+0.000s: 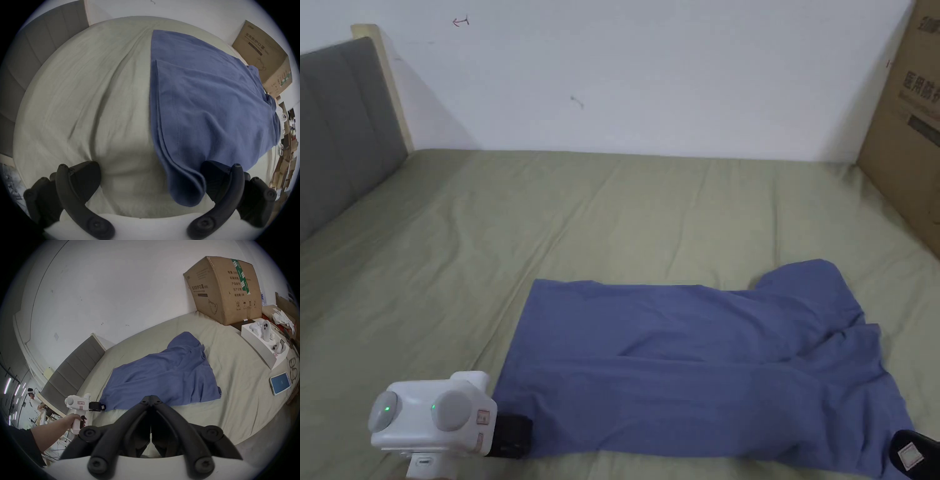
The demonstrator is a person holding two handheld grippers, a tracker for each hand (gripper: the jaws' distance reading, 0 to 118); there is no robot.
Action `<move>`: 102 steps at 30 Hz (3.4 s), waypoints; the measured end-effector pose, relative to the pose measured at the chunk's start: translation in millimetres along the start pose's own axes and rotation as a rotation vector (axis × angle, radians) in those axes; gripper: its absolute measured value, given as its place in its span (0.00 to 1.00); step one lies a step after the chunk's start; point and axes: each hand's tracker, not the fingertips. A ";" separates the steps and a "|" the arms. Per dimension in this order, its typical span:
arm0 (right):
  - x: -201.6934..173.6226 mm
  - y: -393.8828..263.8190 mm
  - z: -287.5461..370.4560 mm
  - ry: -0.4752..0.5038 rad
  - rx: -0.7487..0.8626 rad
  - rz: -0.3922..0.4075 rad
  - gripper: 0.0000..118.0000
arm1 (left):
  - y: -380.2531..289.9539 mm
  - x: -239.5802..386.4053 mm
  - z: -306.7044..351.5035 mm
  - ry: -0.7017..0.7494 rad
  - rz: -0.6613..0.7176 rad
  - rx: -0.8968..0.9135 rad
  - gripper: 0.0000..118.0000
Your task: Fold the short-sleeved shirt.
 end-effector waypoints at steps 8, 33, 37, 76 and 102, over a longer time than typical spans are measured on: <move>41.0 14.0 -4.7 -0.163 0.013 -0.037 0.00 | -26.7 10.8 68.8 -0.012 0.029 0.191 0.05; 132.5 44.2 -168.4 -0.374 -0.625 0.198 0.07 | 0.4 -0.8 76.3 -0.023 -0.036 0.114 0.04; 113.9 40.1 -160.8 -0.441 -0.618 0.373 0.07 | 2.7 0.1 89.7 -0.004 -0.056 0.123 0.04; 13.9 33.9 19.6 -0.017 -0.072 -0.014 0.15 | -59.7 9.6 251.3 -0.301 -0.025 0.437 0.20; 42.1 48.9 -111.0 -0.055 -0.250 -0.006 0.03 | 161.5 -10.2 -53.3 0.035 -0.128 0.089 0.89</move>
